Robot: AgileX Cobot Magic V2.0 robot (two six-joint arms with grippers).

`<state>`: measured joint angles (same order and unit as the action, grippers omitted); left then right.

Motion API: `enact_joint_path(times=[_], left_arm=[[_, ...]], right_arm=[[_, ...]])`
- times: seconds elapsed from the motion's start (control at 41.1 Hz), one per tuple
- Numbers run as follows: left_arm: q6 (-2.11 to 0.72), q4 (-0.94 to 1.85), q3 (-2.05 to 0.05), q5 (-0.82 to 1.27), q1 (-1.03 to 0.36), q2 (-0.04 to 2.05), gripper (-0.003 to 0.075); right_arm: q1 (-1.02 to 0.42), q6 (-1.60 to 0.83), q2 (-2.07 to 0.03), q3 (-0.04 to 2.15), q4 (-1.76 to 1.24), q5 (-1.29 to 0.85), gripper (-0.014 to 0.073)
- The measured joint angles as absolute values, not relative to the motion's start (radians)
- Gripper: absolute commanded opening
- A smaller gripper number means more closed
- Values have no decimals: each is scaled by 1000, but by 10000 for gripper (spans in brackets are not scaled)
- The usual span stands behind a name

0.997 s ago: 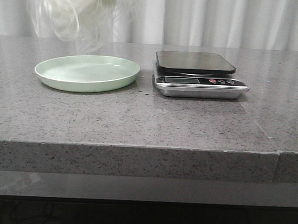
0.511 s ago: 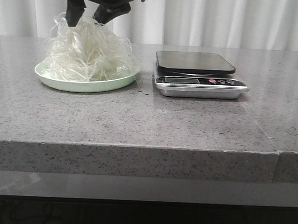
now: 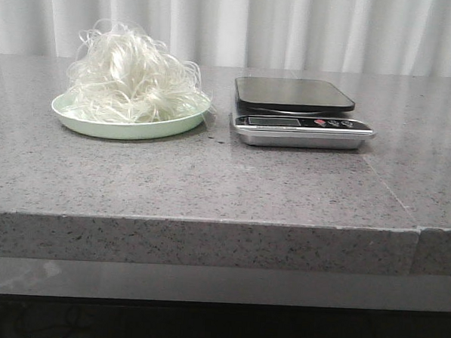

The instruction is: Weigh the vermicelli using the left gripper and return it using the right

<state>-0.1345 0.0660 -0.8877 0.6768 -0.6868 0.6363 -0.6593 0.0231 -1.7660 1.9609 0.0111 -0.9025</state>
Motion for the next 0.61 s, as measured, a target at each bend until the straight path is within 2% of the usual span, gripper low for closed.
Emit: enact_joint_path(times=[0.17, 0.608], left_arm=[[-135, 66, -888, 677, -687, 636, 459], [-135, 66, -888, 677, -687, 636, 459]], right_arm=[[-659, 23, -1629, 1895, 38, -944, 525], [-659, 76, -1200, 1359, 91, -851, 525]])
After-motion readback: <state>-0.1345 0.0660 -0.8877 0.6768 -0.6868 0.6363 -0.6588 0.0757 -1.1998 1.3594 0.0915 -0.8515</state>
